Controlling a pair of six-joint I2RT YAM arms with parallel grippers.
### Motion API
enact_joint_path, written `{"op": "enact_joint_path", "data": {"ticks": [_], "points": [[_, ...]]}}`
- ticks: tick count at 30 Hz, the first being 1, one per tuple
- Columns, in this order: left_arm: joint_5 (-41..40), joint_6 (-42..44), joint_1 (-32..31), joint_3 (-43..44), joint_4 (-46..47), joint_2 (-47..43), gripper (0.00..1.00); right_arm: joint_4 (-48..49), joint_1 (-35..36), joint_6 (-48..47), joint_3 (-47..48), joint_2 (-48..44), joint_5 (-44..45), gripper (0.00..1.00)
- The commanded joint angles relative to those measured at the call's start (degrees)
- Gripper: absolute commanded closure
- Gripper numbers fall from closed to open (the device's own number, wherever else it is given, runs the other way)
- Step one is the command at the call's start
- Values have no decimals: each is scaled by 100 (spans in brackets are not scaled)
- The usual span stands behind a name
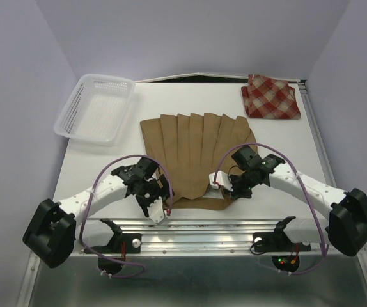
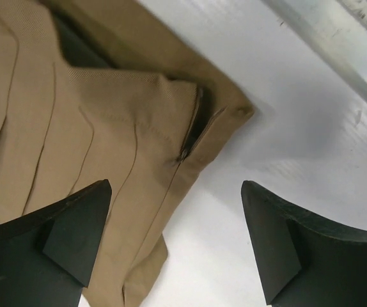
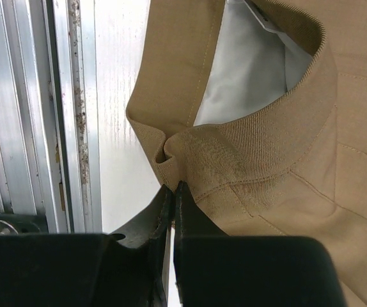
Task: Fold and stack the skirts
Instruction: Flatten the skirt out
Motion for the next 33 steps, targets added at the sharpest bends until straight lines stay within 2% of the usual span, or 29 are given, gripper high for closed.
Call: {"op": "enact_joint_path", "data": {"ticks": [1,6,11,12,14,15,16,18,19,21,22,23,24,26,28,33], "points": [[-90,674,-403,263,-60,373,13,-215,-8,-155,159,54,-92,99],[-170,630,-799,421,36,804,21,-277,-8,-217,124,36,-74,99],[-108,509,-1177,203,229,813,41,-286,-8,-261,19,-69,14,99],[-117,368,-1230,184,308,830,48,-286,-8,-244,19,-95,31,99],[-126,43,-1283,254,484,1006,67,-295,-8,-147,10,-183,110,99],[-152,-542,-1274,324,537,1093,78,-295,-8,-86,10,-314,206,99],[-152,-974,-1248,403,702,1086,100,-303,-8,-16,19,-393,277,99],[83,-1966,-1003,745,618,885,100,-365,-148,143,123,-708,417,99],[242,-2171,-793,877,512,779,100,-400,-279,169,185,-824,418,99],[593,-2724,15,1280,414,454,100,-505,-839,187,378,-1052,366,99],[839,-3301,531,1378,423,87,100,-627,-1052,196,605,-1227,235,99],[911,-3647,762,1449,519,-143,100,-698,-1254,222,729,-1299,146,99],[964,-4442,956,1511,885,-615,100,-725,-1552,327,992,-1447,6,99],[964,-5411,1396,1424,1500,-1101,100,-656,-1677,599,1292,-1536,-39,99],[545,-6884,1485,1344,2456,-1697,100,-367,-1730,1115,1669,-1493,4,99],[-677,-8859,1564,1888,3243,-2008,100,135,-2239,1742,3380,-1020,233,99]]}}
